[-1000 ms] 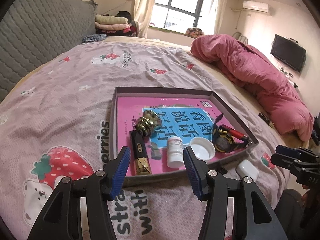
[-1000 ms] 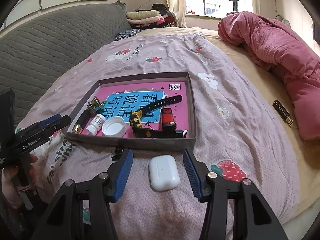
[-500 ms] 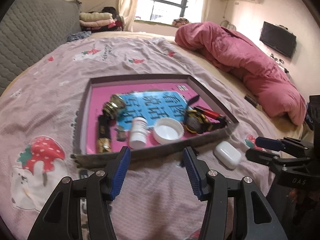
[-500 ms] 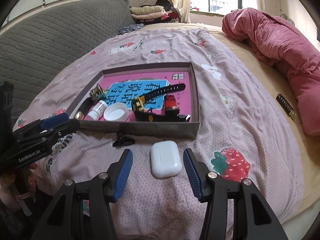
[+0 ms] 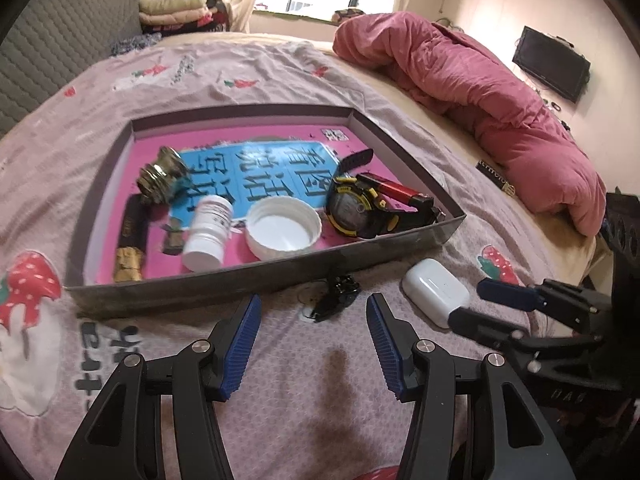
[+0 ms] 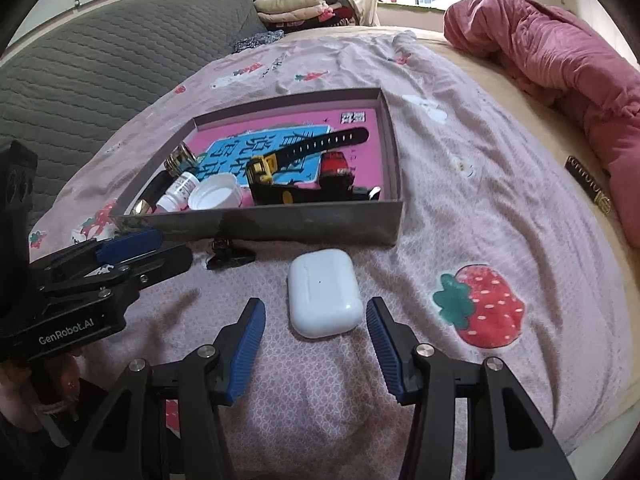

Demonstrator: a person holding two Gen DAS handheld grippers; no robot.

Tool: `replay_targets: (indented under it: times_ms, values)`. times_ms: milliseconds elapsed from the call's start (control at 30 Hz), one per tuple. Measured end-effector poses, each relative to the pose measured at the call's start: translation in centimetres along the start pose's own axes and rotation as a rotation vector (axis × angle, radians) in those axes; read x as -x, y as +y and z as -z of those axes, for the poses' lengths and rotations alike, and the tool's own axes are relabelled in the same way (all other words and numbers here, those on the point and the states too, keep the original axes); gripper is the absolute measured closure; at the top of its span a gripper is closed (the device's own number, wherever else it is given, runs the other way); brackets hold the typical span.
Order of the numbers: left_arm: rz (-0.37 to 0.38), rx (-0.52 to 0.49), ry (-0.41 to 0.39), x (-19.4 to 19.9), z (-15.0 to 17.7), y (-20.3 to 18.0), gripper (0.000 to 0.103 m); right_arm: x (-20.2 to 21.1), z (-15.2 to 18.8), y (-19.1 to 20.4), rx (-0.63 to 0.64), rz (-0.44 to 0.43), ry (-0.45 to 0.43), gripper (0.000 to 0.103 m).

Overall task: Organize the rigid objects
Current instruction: 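Move the right tool to the white earbud case while the left tool approaches the black clip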

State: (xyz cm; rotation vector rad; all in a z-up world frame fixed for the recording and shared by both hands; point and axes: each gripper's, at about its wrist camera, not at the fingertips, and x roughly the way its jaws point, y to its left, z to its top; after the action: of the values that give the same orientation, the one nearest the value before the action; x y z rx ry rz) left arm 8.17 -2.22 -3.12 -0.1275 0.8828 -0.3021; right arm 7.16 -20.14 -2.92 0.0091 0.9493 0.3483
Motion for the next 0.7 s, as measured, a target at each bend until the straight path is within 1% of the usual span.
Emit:
replay_targets:
  times_ms: [267,333,467,567,600,633,700]
  values:
    - [0.036,0.003,0.03,-2.5,-0.4,-0.4,0.047,-1.4,0.1,-0.3,0.012,0.014,0.015,0.051]
    - [0.049,0.003,0.04,-3.0,-0.5,-0.5,0.053,-1.8,0.1,-0.4,0.012,0.011,0.016,0.051]
    - [0.067,-0.005,0.058,-4.0,-0.5,-1.0,0.056,-2.1,0.0,-0.3,0.022,0.007,0.006,0.051]
    - [0.067,-0.033,0.065,-4.6,-0.5,-1.7,0.057,-2.6,-0.1,-0.1,0.029,0.006,0.007,0.051]
    - [0.065,-0.036,0.066,-4.7,-0.5,-1.7,0.061,-2.8,-0.1,0.0,0.032,0.011,0.007,0.051]
    - [0.063,-0.036,0.068,-4.9,-0.5,-1.8,0.063,-3.0,-0.1,0.0,0.035,0.016,0.006,0.051]
    - [0.07,-0.025,0.07,-5.1,-0.6,-1.5,0.064,-3.4,-0.2,0.1,0.041,0.029,-0.001,0.051]
